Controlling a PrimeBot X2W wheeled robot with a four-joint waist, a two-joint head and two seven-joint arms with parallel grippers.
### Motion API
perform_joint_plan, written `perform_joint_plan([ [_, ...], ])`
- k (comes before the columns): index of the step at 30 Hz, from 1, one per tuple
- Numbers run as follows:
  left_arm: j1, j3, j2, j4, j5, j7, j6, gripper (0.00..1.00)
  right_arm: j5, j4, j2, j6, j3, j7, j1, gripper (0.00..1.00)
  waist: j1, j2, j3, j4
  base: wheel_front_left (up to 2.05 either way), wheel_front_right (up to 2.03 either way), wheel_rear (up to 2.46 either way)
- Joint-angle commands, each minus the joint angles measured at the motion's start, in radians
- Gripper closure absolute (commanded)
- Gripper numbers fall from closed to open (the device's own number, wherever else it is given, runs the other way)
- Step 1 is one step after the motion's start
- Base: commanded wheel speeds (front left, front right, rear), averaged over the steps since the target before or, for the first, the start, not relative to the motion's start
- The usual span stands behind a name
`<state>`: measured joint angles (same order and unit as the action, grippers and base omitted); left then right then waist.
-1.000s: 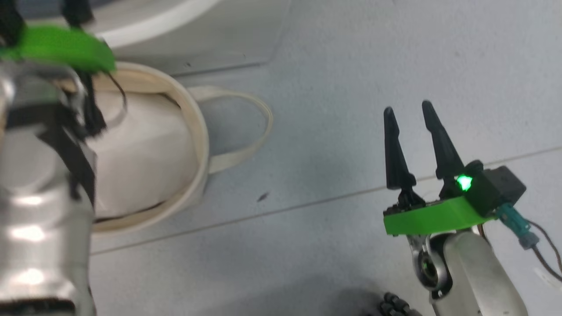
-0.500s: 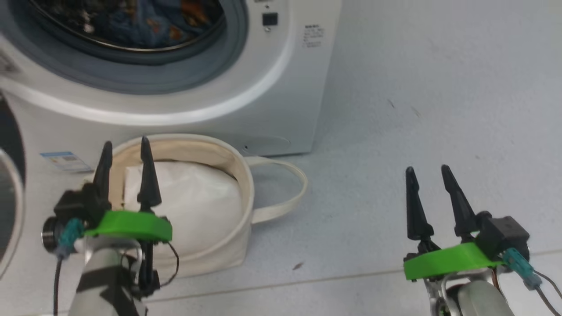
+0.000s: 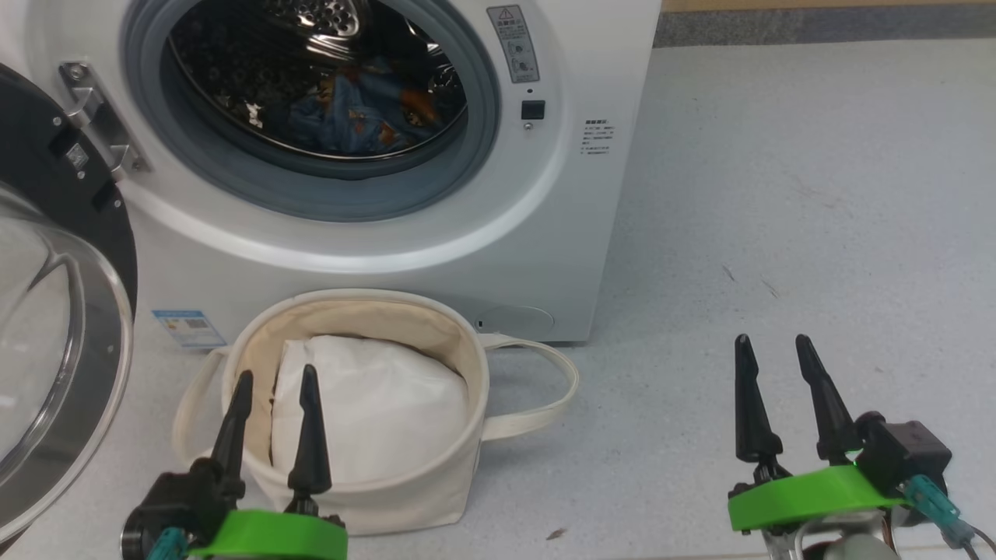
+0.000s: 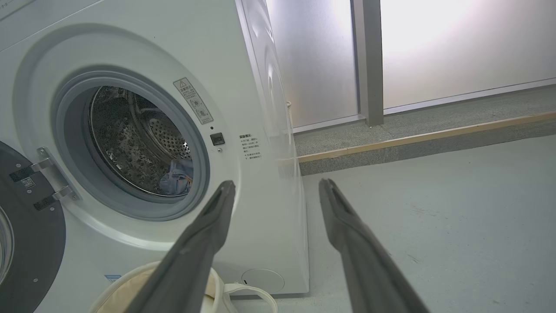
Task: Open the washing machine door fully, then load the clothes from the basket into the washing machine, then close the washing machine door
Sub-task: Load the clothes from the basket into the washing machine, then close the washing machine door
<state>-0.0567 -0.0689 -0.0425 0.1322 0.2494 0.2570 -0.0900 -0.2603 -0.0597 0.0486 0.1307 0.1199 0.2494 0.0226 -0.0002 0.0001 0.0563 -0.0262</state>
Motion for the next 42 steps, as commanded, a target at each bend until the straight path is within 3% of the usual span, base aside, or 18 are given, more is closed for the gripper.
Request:
perform_joint_plan([
  [1,-0.024,0.022,-0.008,-0.044,0.000,0.005,-0.012,0.00,-0.005,0.033,0.002,0.000,0.022,0.012,0.017,0.00,0.0002,-0.0001,-0.005,0.007,0.00,0.00,0.00],
  [20,-0.022,0.050,-0.008,-0.057,0.135,0.005,-0.074,0.00,0.004,0.021,0.002,0.000,0.031,0.012,0.006,0.00,0.0002,-0.0001,-0.006,0.026,-0.10,0.03,0.07],
  [42,-0.035,0.058,-0.008,-0.073,0.071,0.005,-0.103,0.00,0.005,0.033,0.002,0.000,0.030,0.012,0.015,0.00,0.0002,-0.0001,0.026,0.039,-1.59,0.87,0.72],
])
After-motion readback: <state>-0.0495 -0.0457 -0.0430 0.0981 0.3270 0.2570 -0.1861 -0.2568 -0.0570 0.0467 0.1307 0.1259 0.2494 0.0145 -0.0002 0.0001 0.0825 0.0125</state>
